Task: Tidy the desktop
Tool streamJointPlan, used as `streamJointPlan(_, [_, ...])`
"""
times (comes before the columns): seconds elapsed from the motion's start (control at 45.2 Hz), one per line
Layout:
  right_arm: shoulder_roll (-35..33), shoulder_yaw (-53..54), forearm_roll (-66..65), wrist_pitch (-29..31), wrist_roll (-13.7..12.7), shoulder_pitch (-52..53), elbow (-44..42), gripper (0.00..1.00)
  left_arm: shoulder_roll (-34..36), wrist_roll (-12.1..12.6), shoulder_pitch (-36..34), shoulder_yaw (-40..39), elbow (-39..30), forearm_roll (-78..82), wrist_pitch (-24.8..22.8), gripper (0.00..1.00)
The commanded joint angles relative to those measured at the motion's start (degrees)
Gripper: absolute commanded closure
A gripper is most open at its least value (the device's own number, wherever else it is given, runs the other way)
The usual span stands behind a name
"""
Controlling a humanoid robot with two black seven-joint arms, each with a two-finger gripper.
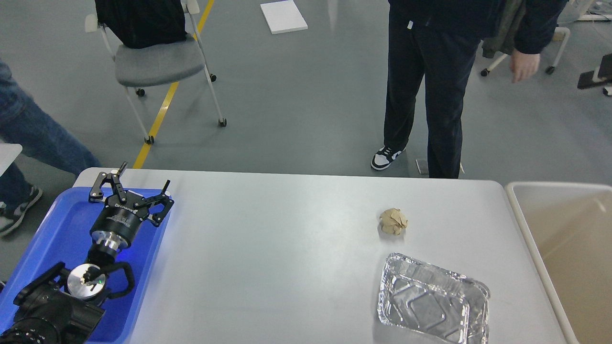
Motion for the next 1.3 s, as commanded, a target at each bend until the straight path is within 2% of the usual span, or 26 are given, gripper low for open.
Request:
streamJointPlan(0.0, [11.99, -21.32, 0.80, 1.04, -1.19, 22.53, 1.28, 0.00, 0.00, -0.01, 0.06, 0.03, 0.01, 0.00, 0.00, 0.00])
streamJointPlan(0.199, [17.27, -23.24, 2.03, 1.04, -1.27, 24.63, 1.54, 0.00, 0.00, -0.01, 0.06, 0.03, 0.01, 0.00, 0.00, 0.00])
streamJointPlan(0.398, [19.47, -30.63, 6.86, 1.04, -1.19, 31.57, 3.03, 0.00, 0.00, -0.01, 0.06, -0.06, 0.01, 0.00, 0.00, 0.00])
streamJointPlan(0.73, [22.81, -35.38, 14.33, 1.04, -0.92, 34.22, 7.78, 0.00, 0.00, -0.01, 0.06, -0.06, 0.01, 0.00, 0.00, 0.00])
streamJointPlan(1.017, [22.90, -41.53, 15.57, 1.04, 1.97, 33.43, 9.01, 0.01, 0.00, 0.08, 0.06, -0.06, 0.01, 0.00, 0.00, 0.00])
streamJointPlan(1.172, [22.90, -46.10, 15.57, 1.04, 4.17, 33.16, 14.19, 0.01, 0.00, 0.08, 0.06, -0.06, 0.01, 0.00, 0.00, 0.00])
streamJointPlan(1.283, [24.48, -48.12, 15.65, 1.04, 4.26, 32.99, 18.23, 0.01, 0.00, 0.08, 0.06, -0.06, 0.01, 0.00, 0.00, 0.00])
